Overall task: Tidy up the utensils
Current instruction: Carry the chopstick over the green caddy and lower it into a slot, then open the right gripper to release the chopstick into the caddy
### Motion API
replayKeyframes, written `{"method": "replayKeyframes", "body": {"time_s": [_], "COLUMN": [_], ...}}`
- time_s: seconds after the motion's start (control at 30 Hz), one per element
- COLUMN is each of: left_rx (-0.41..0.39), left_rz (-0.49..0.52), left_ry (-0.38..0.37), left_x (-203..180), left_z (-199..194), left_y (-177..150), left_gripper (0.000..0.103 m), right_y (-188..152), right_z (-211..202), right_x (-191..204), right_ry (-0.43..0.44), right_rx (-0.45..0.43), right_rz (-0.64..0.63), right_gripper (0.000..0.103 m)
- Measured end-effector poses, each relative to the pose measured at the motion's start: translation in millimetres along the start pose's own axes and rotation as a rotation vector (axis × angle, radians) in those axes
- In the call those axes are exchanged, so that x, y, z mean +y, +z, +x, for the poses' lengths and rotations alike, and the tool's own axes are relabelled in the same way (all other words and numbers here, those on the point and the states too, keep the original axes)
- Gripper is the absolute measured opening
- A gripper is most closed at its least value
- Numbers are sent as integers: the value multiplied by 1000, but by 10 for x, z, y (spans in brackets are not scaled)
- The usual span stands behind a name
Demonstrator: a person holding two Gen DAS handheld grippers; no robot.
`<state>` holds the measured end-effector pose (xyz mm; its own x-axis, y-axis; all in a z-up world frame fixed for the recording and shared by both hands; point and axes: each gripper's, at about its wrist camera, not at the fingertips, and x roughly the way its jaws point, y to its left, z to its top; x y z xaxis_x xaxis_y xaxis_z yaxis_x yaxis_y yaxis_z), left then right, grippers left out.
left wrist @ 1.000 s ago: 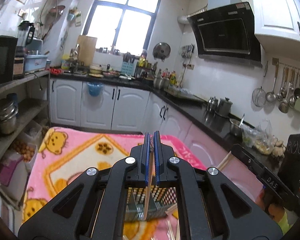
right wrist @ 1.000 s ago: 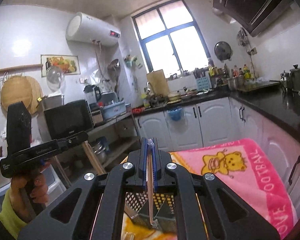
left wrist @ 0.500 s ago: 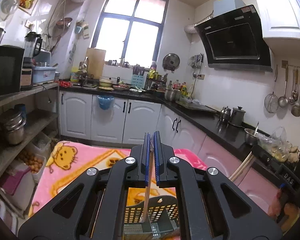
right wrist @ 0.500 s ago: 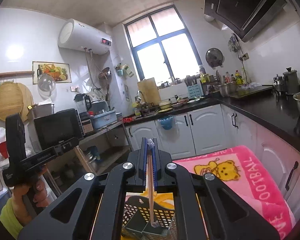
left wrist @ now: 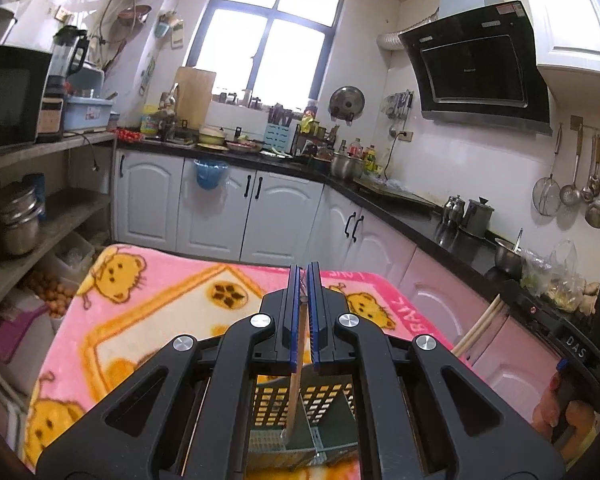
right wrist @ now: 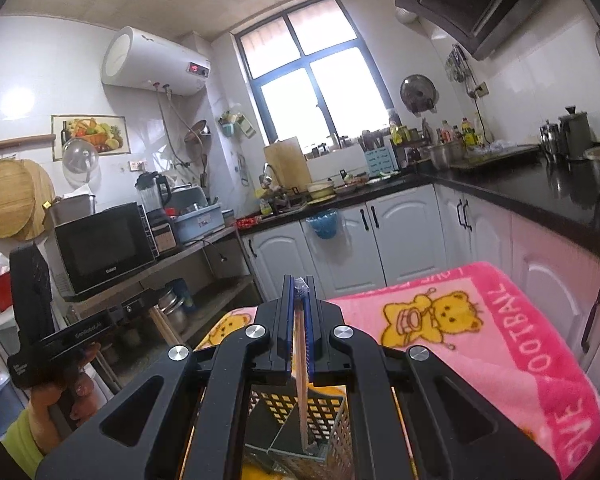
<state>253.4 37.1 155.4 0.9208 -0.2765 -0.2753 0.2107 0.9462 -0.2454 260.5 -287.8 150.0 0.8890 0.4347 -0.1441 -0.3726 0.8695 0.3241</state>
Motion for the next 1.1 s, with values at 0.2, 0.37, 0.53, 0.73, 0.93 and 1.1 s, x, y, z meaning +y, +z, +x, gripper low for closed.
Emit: {"method": "replayKeyframes", "body": {"time_s": [0.2,0.37,0.53,0.73,0.93,1.1], "left_rx": [4,23,43,63,73,76], "left_rz": [-9,-28,-58,-85,-85,-94], "left_ry": [-6,6,15,33,52,42], "left_x": [43,101,198,281,291,297], "left_z": [10,28,7,-62,-168,-233], "left_y": [-111,-189,-249,-303,-337,-374], "left_gripper": [2,2,2,18,38,56], "right_y": [-135,-231,-294,-350,-427,-492], "right_z": [47,63,1,-68,-112,-155], "right_x": [-27,-40,-81,-160,-212,-203], "right_ry": [-2,-26,-43,-59,-73,-81], "right_rx": [14,25,27,47,86,117], "right_rz": [18,26,40,64,77,68], "right_gripper": [5,7,28,32,35,37]}}
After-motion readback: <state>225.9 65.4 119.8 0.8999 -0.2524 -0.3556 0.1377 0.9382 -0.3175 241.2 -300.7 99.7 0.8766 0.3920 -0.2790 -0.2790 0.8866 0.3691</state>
